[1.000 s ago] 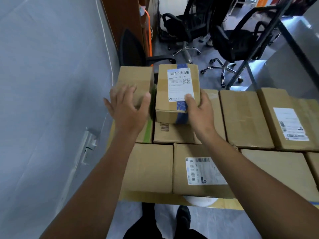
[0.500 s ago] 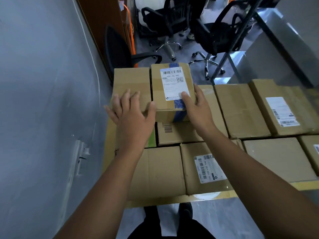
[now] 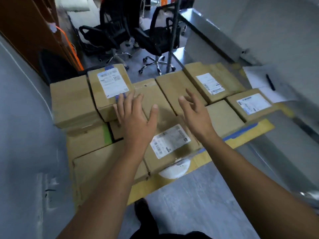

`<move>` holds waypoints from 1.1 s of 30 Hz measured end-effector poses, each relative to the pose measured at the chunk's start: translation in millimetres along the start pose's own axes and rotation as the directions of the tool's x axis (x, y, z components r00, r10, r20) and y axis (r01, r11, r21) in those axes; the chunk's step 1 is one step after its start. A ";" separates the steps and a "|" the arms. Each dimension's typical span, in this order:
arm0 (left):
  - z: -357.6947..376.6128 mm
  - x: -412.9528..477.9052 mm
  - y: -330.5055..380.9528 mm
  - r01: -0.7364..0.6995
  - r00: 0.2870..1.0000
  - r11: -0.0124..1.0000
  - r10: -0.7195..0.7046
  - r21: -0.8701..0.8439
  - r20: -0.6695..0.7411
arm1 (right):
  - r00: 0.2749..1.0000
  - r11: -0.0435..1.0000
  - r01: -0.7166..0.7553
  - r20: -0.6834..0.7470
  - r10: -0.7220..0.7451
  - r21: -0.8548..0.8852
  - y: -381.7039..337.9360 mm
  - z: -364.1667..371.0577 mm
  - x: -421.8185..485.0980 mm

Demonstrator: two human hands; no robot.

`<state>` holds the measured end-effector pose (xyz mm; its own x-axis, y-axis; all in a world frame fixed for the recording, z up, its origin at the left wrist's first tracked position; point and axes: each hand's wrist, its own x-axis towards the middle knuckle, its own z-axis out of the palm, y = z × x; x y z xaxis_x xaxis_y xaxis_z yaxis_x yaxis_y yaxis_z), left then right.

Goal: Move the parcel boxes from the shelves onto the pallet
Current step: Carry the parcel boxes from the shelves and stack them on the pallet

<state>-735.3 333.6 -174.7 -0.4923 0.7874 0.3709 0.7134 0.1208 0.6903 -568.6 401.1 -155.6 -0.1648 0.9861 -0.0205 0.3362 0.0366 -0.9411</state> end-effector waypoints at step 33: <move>339.6 -509.6 514.4 0.078 0.134 0.761 0.633 -0.644 0.763 | 0.188 0.857 -0.411 -0.891 0.413 0.310 272.4 -586.8 -474.1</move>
<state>51.9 199.7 -219.6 0.7659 0.6428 0.0123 0.1826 -0.2358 0.9545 145.2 38.6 -204.1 0.9340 0.3453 -0.0913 0.0684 -0.4237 -0.9032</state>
